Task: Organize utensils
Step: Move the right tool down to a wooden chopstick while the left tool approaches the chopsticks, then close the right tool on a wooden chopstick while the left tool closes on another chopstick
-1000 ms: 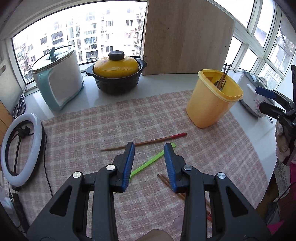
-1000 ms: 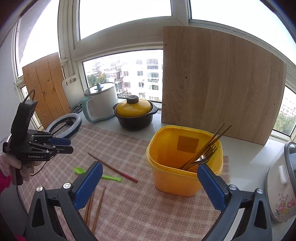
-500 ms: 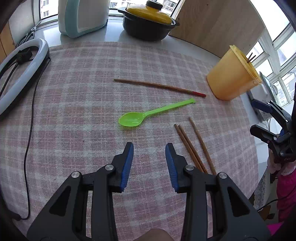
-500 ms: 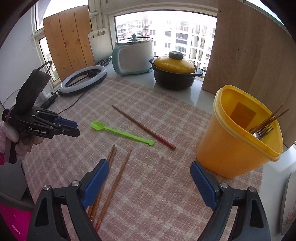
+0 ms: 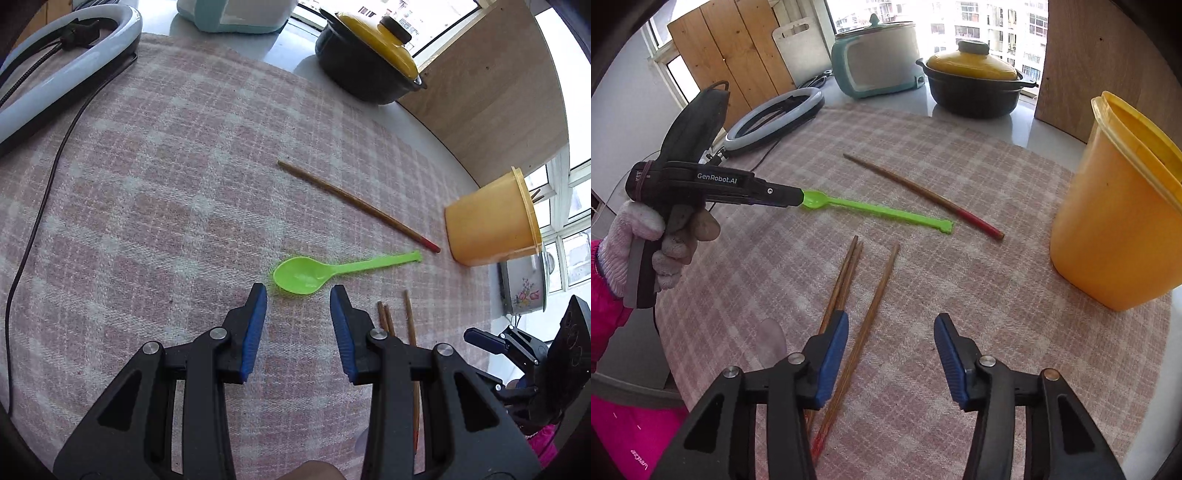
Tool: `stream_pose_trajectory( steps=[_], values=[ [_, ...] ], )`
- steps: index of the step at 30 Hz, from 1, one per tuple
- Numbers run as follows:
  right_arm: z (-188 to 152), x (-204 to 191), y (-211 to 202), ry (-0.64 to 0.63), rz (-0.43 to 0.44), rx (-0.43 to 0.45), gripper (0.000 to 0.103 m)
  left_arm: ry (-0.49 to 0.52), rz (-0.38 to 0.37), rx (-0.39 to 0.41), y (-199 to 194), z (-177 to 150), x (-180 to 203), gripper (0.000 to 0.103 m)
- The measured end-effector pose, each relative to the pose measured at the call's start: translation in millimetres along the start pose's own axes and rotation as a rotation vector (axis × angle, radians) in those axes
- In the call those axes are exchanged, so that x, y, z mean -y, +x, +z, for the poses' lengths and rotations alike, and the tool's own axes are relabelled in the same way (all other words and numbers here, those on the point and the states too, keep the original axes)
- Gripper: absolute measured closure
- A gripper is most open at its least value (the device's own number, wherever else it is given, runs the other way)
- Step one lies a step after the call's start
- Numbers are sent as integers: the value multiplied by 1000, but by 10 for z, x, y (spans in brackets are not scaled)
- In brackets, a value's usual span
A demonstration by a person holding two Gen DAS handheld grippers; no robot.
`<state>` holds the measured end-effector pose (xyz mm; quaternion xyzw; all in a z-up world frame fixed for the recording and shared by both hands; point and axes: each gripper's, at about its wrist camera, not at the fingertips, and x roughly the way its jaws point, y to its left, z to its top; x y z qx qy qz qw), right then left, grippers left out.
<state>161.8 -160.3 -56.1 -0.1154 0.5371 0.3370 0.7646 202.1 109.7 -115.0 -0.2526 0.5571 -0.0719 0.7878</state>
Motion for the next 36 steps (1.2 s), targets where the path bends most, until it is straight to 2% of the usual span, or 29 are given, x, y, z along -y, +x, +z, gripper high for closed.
stream_pose_trajectory(
  steps=[2, 9, 16, 21, 23, 25, 26, 27, 29, 32, 36],
  values=[
    [-6, -20, 62, 10, 16, -19, 60, -9, -10, -5, 32, 28, -11, 71],
    [24, -93, 332, 38, 17, -83, 68, 7, 1, -12, 123, 40, 19, 93],
    [67, -213, 533, 28, -10, -131, 71, 20, 26, 27, 89, 77, 27, 100],
    [100, -278, 587, 11, -44, -139, 76, 32, 26, 34, 45, 86, -5, 100],
    [109, -296, 596, 2, -54, -144, 83, 38, 12, 33, 32, 80, -7, 100],
    [99, -285, 615, -2, -57, -150, 83, 28, 14, 30, 17, 65, -22, 100],
    [93, -274, 623, 0, -55, -153, 84, 14, 16, 21, 20, 64, -35, 95],
    [90, -268, 619, -2, -55, -151, 85, -4, 6, 15, 19, 59, -53, 84],
    [92, -267, 623, -6, -64, -154, 89, -44, -34, 8, 20, 38, -86, 75],
    [87, -263, 622, -17, -82, -158, 95, -43, -40, -1, 61, 18, -42, 75],
    [84, -224, 615, -1, -78, -160, 96, -32, -44, -8, 66, -19, 51, 75]
  ],
)
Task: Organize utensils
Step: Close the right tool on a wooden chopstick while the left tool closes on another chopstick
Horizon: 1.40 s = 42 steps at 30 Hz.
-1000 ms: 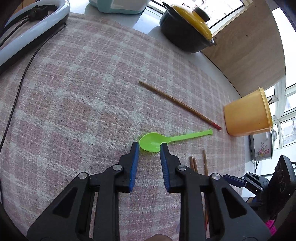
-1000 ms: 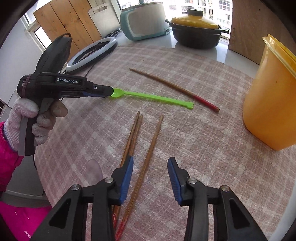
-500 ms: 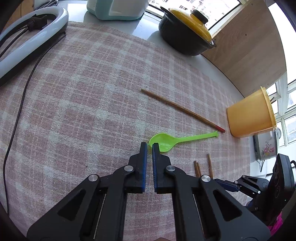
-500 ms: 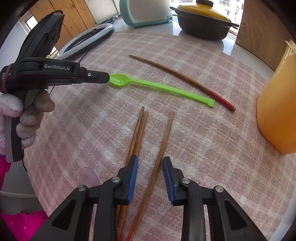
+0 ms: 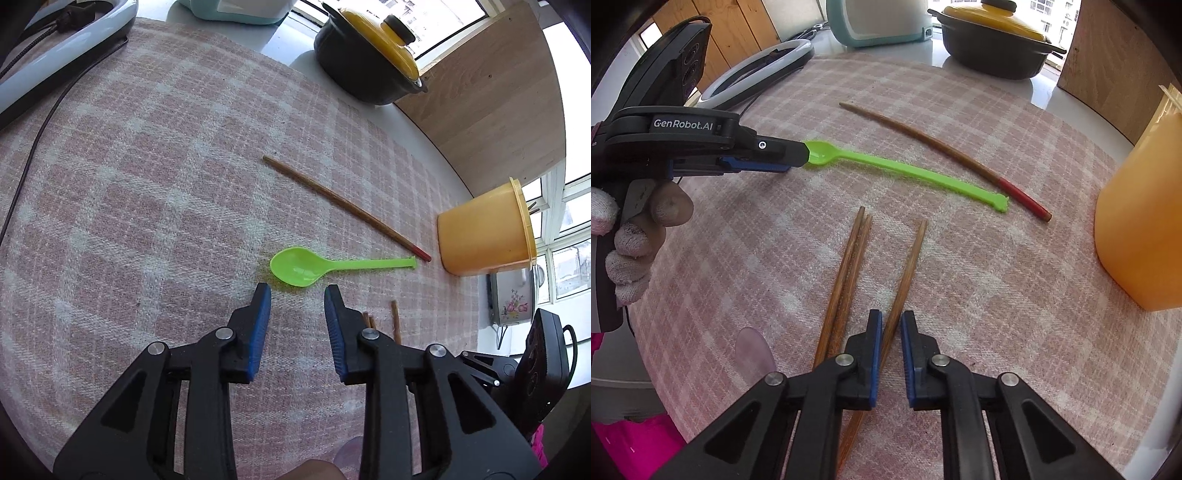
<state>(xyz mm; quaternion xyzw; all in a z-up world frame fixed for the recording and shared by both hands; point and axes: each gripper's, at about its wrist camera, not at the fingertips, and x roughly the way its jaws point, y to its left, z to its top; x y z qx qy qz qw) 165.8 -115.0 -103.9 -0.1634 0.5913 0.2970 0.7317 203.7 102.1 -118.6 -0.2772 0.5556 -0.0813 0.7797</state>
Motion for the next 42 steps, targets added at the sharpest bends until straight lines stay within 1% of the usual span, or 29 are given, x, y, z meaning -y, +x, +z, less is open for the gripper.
stream_pose_trajectory(
  steps=[6, 10, 14, 16, 18, 21, 23, 25, 30, 31, 33, 37, 39, 40, 41, 42],
  values=[
    [-39, 24, -20, -36, -33, -17, 96, 120, 41, -63, -95, -236, 208, 75],
    [-98, 101, -58, -52, -49, -33, 96, 195, 62, -143, -130, -586, 371, 75],
    [-158, 197, -97, -54, -31, -34, 96, 238, 41, -201, -133, -909, 516, 75],
    [-181, 232, -108, -55, -9, -32, 96, 276, 57, -209, -105, -1009, 604, 75],
    [-186, 255, -116, -63, 9, -32, 96, 301, 82, -204, -77, -1037, 654, 75],
    [-189, 272, -126, -66, 23, -34, 96, 307, 95, -213, -59, -1042, 649, 75],
    [-205, 266, -131, -71, 29, -31, 96, 316, 101, -228, -30, -1059, 649, 75],
    [-206, 258, -129, -67, 25, -27, 96, 325, 100, -245, 18, -1080, 651, 72],
    [-229, 224, -138, -48, 21, -17, 88, 374, 90, -238, 63, -1098, 731, 71],
    [-231, 211, -137, -47, 17, -16, 86, 389, 96, -222, 76, -1095, 756, 71],
    [-235, 179, -134, -50, 2, -14, 86, 409, 89, -233, 132, -1103, 772, 95],
    [-231, 140, -128, -55, -19, -10, 85, 410, 59, -218, 141, -1107, 800, 98],
    [-240, 116, -127, -68, -45, -6, 89, 400, 49, -211, 106, -1098, 800, 99],
    [-244, 121, -130, -65, -48, -3, 93, 401, 46, -208, 100, -1093, 815, 99],
    [-245, 145, -135, -52, -42, -1, 96, 405, 45, -203, 81, -1091, 826, 99],
    [-248, 175, -141, -35, -26, 1, 96, 413, 46, -193, 41, -1088, 842, 100]
  ],
)
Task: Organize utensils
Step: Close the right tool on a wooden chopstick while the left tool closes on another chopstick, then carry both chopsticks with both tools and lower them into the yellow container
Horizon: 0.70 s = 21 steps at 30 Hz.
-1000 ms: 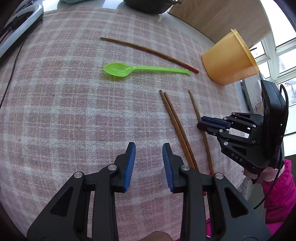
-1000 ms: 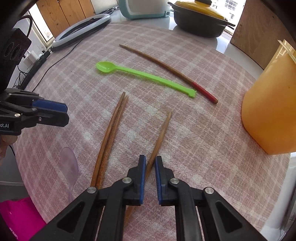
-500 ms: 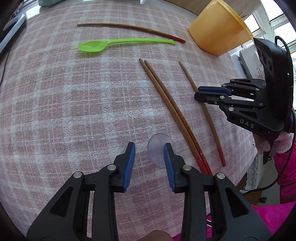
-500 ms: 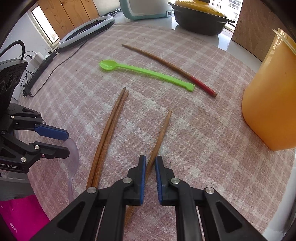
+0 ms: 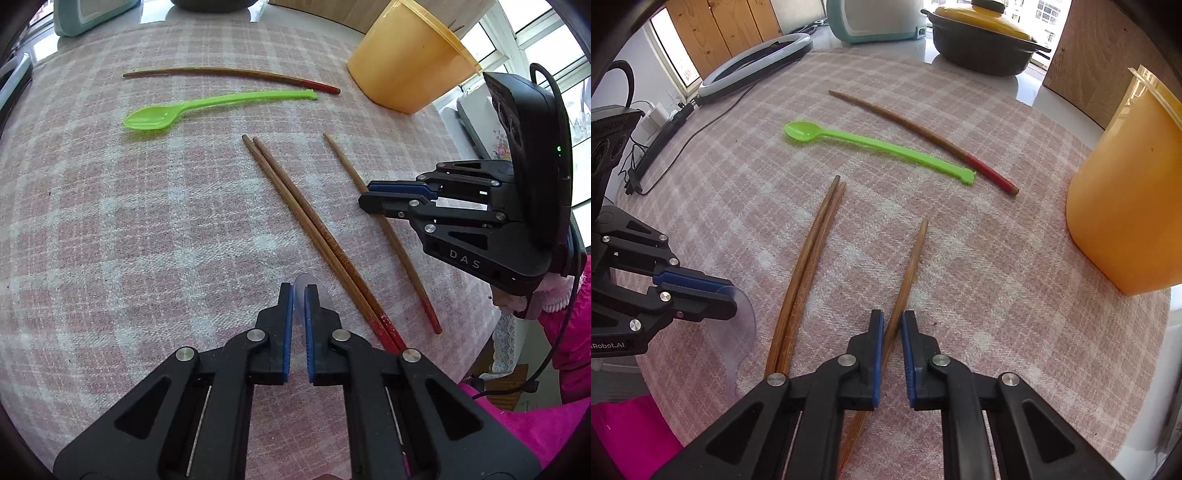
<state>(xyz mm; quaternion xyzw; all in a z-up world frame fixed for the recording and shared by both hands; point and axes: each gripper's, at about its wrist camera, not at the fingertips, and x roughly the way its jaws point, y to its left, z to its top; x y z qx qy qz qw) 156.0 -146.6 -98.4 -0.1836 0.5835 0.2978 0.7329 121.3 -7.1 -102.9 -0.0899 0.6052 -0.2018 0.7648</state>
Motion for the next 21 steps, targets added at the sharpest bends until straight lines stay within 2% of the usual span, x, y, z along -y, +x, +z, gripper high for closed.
stream_pose_trajectory(
  steps=[3, 9, 21],
  values=[
    [-29, 109, -37, 64, 58, 14, 99, 26, 13, 38, -133, 21, 27, 101],
    [-97, 241, -229, 142, 96, 73, 100, 59, 28, 105, -390, 130, 87, 102],
    [-131, 409, -700, 197, 72, 213, 100, 154, 51, 234, -804, 470, 345, 102]
  ],
)
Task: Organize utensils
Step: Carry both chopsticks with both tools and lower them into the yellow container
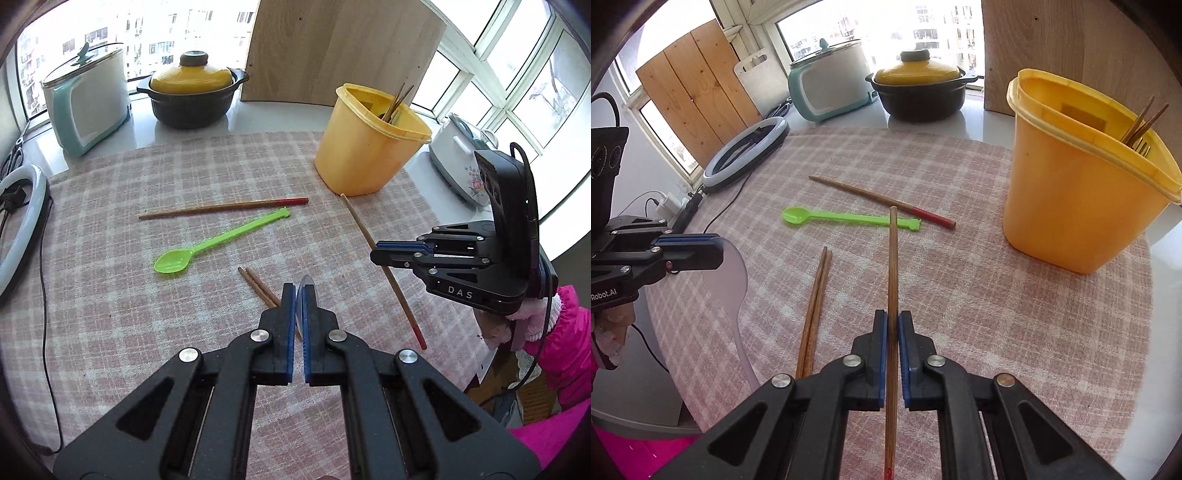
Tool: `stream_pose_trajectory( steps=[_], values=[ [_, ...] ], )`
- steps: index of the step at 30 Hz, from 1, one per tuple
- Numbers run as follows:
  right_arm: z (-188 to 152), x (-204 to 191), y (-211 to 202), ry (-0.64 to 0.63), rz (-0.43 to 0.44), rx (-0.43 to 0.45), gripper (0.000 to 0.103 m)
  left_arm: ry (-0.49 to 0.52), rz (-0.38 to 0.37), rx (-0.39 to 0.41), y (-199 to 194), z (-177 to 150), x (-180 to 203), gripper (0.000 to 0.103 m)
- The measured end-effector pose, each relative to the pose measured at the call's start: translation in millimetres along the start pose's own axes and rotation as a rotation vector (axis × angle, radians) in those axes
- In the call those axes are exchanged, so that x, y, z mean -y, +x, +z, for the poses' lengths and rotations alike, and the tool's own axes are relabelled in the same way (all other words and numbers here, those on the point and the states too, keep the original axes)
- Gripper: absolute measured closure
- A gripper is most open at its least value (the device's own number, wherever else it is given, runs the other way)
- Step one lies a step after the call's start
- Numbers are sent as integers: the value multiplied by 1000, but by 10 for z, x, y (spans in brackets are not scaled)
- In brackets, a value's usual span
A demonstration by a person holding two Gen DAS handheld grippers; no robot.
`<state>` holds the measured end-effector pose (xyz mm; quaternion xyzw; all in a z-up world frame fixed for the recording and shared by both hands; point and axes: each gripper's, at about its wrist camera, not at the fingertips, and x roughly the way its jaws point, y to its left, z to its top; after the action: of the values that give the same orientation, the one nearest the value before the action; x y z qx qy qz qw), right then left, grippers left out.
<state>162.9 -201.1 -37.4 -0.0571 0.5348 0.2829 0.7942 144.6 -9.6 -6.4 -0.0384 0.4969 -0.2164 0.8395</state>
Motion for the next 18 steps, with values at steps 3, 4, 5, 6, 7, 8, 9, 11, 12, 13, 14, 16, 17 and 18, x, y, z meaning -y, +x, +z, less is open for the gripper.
stream_pose_trajectory(
  steps=[3, 4, 5, 6, 7, 8, 9, 11, 12, 13, 14, 16, 17, 18],
  values=[
    [41, 40, -157, 10, -11, 46, 100, 27, -1, 34, -74, 130, 63, 103],
    [61, 55, -215, 14, -16, 62, 100, 32, -4, 43, -94, 176, 75, 103],
    [87, 71, -273, 18, -20, 76, 100, 36, -6, 54, -121, 228, 87, 103],
    [109, 90, -332, 22, -24, 91, 100, 40, -8, 64, -131, 276, 100, 103],
    [141, 118, -394, 26, -28, 107, 100, 43, -12, 72, -138, 320, 114, 103],
    [163, 140, -451, 30, -33, 121, 100, 47, -18, 81, -142, 366, 136, 103],
    [180, 162, -504, 35, -38, 135, 100, 52, -21, 88, -143, 407, 154, 103],
    [211, 208, -606, 46, -47, 162, 100, 63, -26, 100, -131, 490, 194, 103],
    [227, 228, -653, 51, -51, 174, 100, 68, -29, 105, -120, 530, 209, 103],
    [247, 248, -701, 54, -54, 186, 100, 72, -32, 110, -114, 567, 220, 103],
    [266, 267, -747, 61, -61, 201, 100, 74, -36, 111, -98, 603, 230, 103],
    [298, 299, -821, 65, -77, 218, 100, 78, -42, 111, -67, 667, 246, 103],
    [313, 308, -856, 68, -86, 231, 100, 80, -40, 112, -57, 701, 250, 103],
    [332, 328, -900, 71, -92, 243, 100, 81, -43, 118, -46, 740, 251, 103]
  ],
)
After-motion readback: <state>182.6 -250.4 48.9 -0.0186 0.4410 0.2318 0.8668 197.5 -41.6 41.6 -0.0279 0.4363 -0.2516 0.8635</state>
